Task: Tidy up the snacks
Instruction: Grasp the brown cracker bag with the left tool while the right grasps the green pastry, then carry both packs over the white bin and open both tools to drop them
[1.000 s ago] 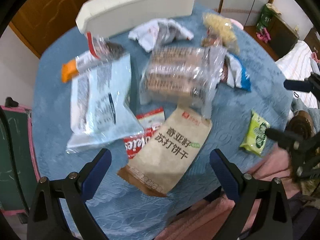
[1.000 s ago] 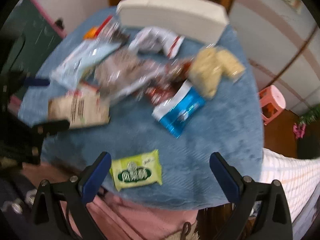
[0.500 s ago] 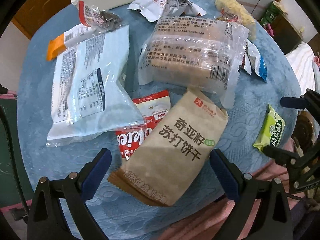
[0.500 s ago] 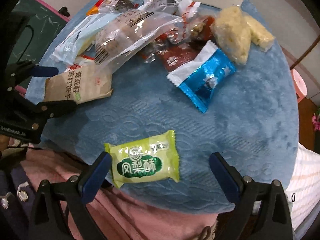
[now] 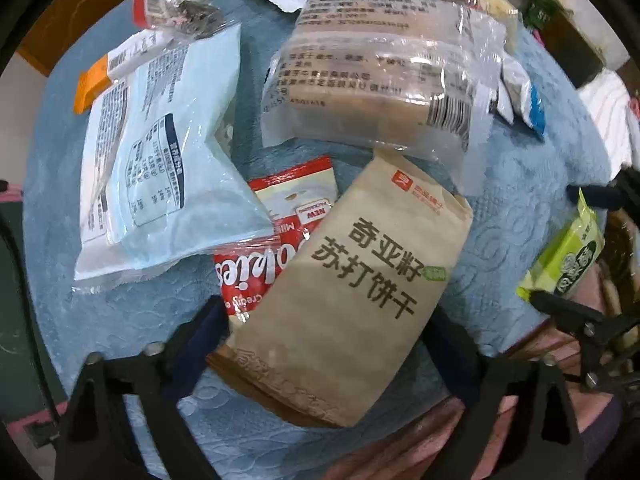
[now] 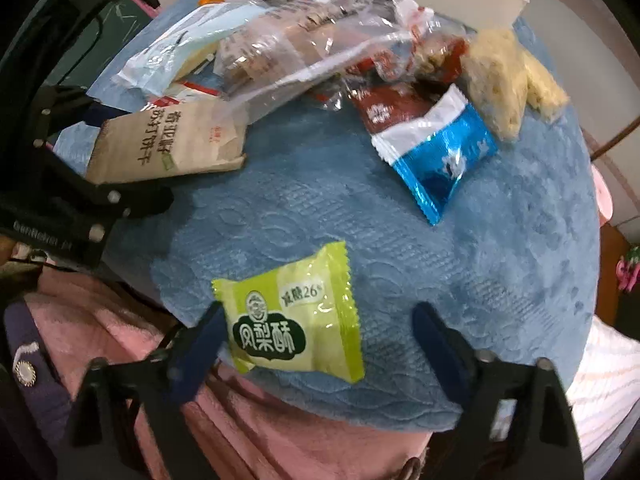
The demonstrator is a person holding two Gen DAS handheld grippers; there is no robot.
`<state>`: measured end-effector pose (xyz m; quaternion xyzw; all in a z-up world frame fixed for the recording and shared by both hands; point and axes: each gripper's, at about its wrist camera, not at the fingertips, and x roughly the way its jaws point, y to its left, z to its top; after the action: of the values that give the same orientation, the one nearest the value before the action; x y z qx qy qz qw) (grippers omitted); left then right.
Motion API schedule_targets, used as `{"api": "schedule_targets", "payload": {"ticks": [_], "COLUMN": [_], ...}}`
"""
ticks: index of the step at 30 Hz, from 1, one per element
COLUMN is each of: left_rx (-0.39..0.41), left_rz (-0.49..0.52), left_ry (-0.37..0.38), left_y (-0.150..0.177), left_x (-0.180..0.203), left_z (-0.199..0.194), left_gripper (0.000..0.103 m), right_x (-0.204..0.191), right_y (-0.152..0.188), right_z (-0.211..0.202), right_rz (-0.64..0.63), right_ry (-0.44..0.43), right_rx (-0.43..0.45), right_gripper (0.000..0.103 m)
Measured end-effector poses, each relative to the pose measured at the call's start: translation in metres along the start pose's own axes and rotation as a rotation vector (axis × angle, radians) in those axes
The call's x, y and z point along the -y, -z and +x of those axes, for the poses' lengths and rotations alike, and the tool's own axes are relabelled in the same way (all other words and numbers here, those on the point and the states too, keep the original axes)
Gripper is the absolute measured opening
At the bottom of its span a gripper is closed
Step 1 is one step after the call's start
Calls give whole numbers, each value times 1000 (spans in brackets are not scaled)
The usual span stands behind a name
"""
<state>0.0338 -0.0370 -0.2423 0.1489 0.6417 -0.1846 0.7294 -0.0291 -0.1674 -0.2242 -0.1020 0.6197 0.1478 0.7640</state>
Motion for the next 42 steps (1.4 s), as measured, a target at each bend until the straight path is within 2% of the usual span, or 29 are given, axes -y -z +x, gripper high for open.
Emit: {"api": "schedule_targets", "payload": {"ticks": [2,4,7,11,14,18,26,30,35,42], "left_rx": [8,14,18,28,57,104,176,274,405,563], "left_rz": [-4,-11,-16,-27,-26,-34,-43,-63,-88,-123], "left_ry": [13,16,24,58,39,51,46,62,66,17], "left_y": [1,1,3,5,3,1,-1,-3,-18,-67], "left_x": [-7,-10,-18,-18,-20,-29,-33,-28,-24,-31], "left_z": [-2,-4,-6,-20,-34,-56,-95,-131,-165,-220], "left_gripper": [82,79,74,68,66,57,57,57,56,56], "right_x": [-3,-4,-3,-1,1,0,20,21,45,67], "right_y": [1,-1,-3,-5,-9,-15,-32,-43,-64,-129], "right_z": [-4,-5,-3,-6,-14,-25,-67,-88,-123,-169], "right_rz": [-4,15,40,56,60,54,71,69,76,112], "right_ry": [-5,-17,-32,-47,-53,-53,-60,-67,-67,-48], "right_rx": [12,15,11,13,39,65,161,216,285,413], "right_gripper": [56,42,35,17,17,17,17,17,17,17]}}
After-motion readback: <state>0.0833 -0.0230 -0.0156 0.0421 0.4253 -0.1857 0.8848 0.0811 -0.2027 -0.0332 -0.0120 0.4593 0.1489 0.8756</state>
